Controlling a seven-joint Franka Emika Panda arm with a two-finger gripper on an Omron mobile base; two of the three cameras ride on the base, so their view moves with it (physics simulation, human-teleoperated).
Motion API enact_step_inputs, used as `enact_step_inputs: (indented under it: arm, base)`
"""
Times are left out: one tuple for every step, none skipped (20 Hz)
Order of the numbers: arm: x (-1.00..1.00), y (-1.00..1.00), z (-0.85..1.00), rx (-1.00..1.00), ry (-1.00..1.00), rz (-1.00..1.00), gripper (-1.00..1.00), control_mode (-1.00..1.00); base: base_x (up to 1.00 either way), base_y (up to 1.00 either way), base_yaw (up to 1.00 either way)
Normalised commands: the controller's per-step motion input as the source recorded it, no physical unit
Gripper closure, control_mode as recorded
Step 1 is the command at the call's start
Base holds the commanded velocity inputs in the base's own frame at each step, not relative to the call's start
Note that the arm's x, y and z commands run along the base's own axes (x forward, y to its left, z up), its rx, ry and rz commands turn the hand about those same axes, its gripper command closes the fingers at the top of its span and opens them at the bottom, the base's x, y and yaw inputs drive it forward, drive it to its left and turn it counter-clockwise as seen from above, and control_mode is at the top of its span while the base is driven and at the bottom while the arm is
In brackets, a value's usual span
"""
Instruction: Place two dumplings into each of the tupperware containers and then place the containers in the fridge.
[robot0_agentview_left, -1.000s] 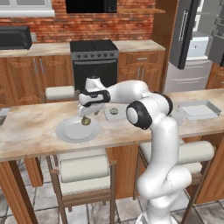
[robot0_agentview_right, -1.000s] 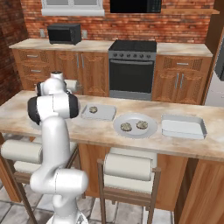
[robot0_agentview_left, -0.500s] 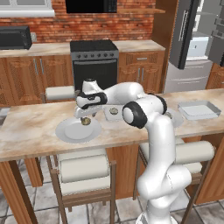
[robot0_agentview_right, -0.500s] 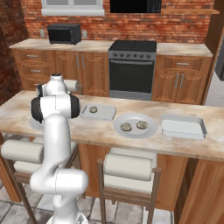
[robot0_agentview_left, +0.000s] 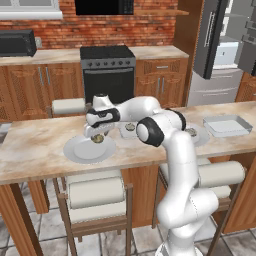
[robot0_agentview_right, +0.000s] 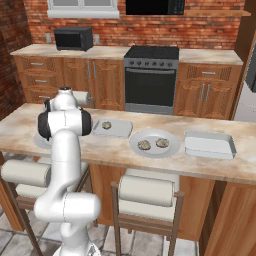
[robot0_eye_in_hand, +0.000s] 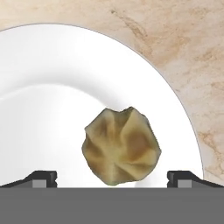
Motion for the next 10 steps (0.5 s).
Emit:
enact_step_inputs:
  arm:
    - [0.12, 0.0, -0.18, 0.0, 0.0, 0.0, -1.0, -1.0]
    - [0.11, 0.0, -0.16, 0.0, 0.0, 0.0, -1.0, -1.0]
    - [0.12, 0.0, -0.16, 0.0, 0.0, 0.0, -1.0, -1.0]
    - [0.12, 0.0, -0.12, 0.0, 0.0, 0.0, -1.0, -1.0]
    - [0.12, 0.0, -0.11, 0.0, 0.0, 0.0, -1.0, -1.0]
    - [0.14, 0.0, -0.08, 0.0, 0.0, 0.0, -1.0, -1.0]
    - [0.15, 0.0, -0.04, 0.0, 0.0, 0.0, -1.0, -1.0]
    - [0.17, 0.0, -0.03, 0.0, 0.0, 0.0, -1.0, -1.0]
    - [0.15, 0.0, -0.04, 0.0, 0.0, 0.0, -1.0, -1.0]
    - [0.14, 0.0, -0.05, 0.0, 0.0, 0.0, -1.0, -1.0]
  base:
    - [0.0, 0.0, 0.0]
    - [0.0, 0.0, 0.0]
    - [0.0, 0.0, 0.0]
    - [0.0, 0.0, 0.0]
    - [0.0, 0.0, 0.0]
    - [0.0, 0.0, 0.0]
    - [0.0, 0.0, 0.0]
    - [0.0, 0.0, 0.0]
    - [0.0, 0.0, 0.0]
    - [0.0, 0.0, 0.0]
